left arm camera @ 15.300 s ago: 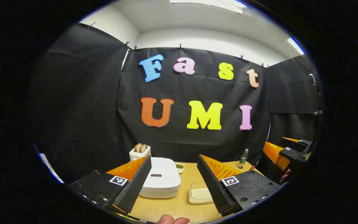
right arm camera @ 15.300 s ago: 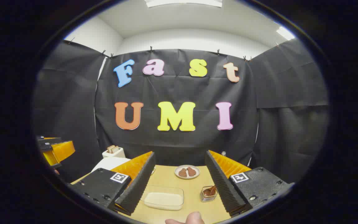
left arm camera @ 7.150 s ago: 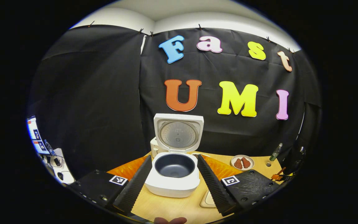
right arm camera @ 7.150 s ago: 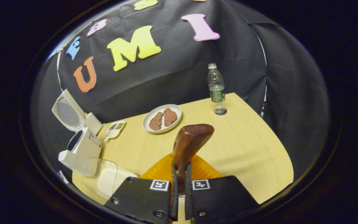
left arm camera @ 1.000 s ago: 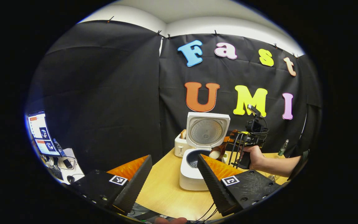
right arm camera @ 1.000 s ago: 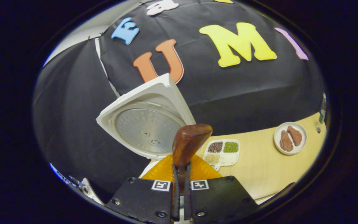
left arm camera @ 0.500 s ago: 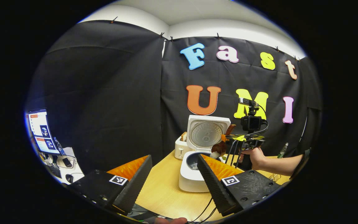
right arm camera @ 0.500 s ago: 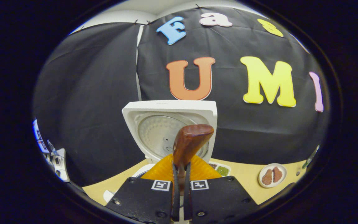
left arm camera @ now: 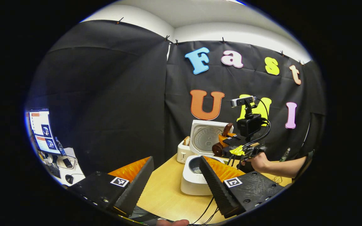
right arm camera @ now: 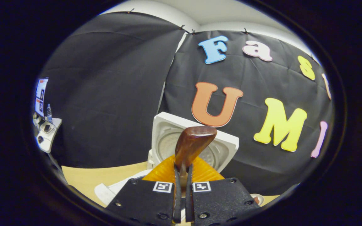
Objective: Close the left gripper, press the button to open the rice cooker; take a wooden spoon from the chopstick holder with the right hand, scoop a spoonful of rice and pour it into the rice cooker, then put the wooden spoon back into the chopstick holder.
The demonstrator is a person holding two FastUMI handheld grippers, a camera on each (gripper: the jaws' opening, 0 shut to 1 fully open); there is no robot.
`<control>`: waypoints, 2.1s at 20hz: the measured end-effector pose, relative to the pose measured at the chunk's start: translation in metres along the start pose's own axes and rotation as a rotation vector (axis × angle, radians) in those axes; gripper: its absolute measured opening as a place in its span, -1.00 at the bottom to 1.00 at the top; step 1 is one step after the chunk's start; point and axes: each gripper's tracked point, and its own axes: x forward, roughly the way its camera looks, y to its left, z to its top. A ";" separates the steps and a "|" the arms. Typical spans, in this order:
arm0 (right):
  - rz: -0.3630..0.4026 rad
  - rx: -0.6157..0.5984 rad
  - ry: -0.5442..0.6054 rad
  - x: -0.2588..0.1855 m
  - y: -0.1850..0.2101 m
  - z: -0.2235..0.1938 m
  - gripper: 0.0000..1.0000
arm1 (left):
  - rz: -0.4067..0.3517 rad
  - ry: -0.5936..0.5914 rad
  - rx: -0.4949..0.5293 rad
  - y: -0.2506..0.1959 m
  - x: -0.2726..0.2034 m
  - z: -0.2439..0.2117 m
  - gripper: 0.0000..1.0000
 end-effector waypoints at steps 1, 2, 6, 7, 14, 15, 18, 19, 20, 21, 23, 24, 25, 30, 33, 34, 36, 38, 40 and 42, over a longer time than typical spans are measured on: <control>0.004 0.002 -0.001 0.000 0.001 0.001 -0.78 | 0.001 -0.003 -0.002 0.000 -0.001 0.001 0.89; 0.006 0.005 -0.001 -0.001 0.003 0.002 -0.80 | 0.002 -0.006 -0.005 0.000 -0.001 0.001 0.89; 0.003 0.028 0.003 -0.005 0.005 0.003 -0.80 | -0.005 -0.012 -0.015 -0.002 -0.003 0.002 0.89; 0.003 0.039 0.007 -0.007 0.005 0.003 -0.79 | -0.013 -0.021 -0.019 -0.001 -0.003 0.004 0.89; -0.001 0.184 0.008 -0.024 -0.006 0.016 -0.80 | -0.031 -0.031 -0.028 0.001 -0.005 0.003 0.89; -0.001 0.214 0.008 -0.027 -0.007 0.019 -0.79 | -0.032 -0.032 -0.030 0.001 -0.005 0.003 0.89; -0.002 0.306 0.010 -0.039 -0.014 0.026 -0.79 | -0.039 -0.041 -0.026 0.000 -0.009 0.003 0.89; -0.005 0.334 0.008 -0.045 -0.019 0.028 -0.80 | -0.044 -0.040 -0.024 -0.001 -0.010 0.002 0.89; -0.007 0.359 0.006 -0.050 -0.024 0.030 -0.80 | -0.050 -0.040 -0.020 -0.003 -0.010 0.001 0.89; -0.011 0.386 0.005 -0.055 -0.028 0.033 -0.79 | -0.056 -0.040 -0.019 -0.006 -0.009 0.001 0.89; -0.016 0.440 0.003 -0.069 -0.037 0.036 -0.79 | -0.073 -0.042 -0.016 -0.012 -0.008 0.002 0.89; -0.018 0.469 0.004 -0.075 -0.042 0.038 -0.80 | -0.080 -0.044 -0.014 -0.015 -0.007 0.002 0.89; -0.019 0.492 0.003 -0.082 -0.044 0.038 -0.80 | -0.089 -0.046 -0.013 -0.015 -0.008 0.002 0.89; -0.038 0.585 -0.011 -0.125 -0.070 0.043 -0.84 | -0.139 -0.040 -0.010 -0.029 -0.004 0.001 0.89; -0.087 0.647 -0.015 -0.161 -0.100 0.035 -0.79 | -0.185 -0.041 0.002 -0.052 0.007 0.002 0.89; -0.109 0.674 -0.007 -0.175 -0.111 0.029 -0.80 | -0.199 -0.041 0.009 -0.059 0.009 0.001 0.89; -0.163 0.722 0.002 -0.202 -0.133 0.014 -0.79 | -0.231 -0.024 0.016 -0.071 0.012 -0.006 0.89; -0.215 0.785 0.018 -0.227 -0.154 -0.007 -0.79 | -0.273 -0.015 0.020 -0.092 0.011 -0.008 0.89; -0.295 0.809 0.053 -0.254 -0.182 -0.038 -0.80 | -0.321 -0.012 0.029 -0.111 0.010 -0.010 0.89; -0.383 0.828 0.076 -0.286 -0.211 -0.070 -0.80 | -0.368 -0.008 0.038 -0.133 0.010 -0.011 0.89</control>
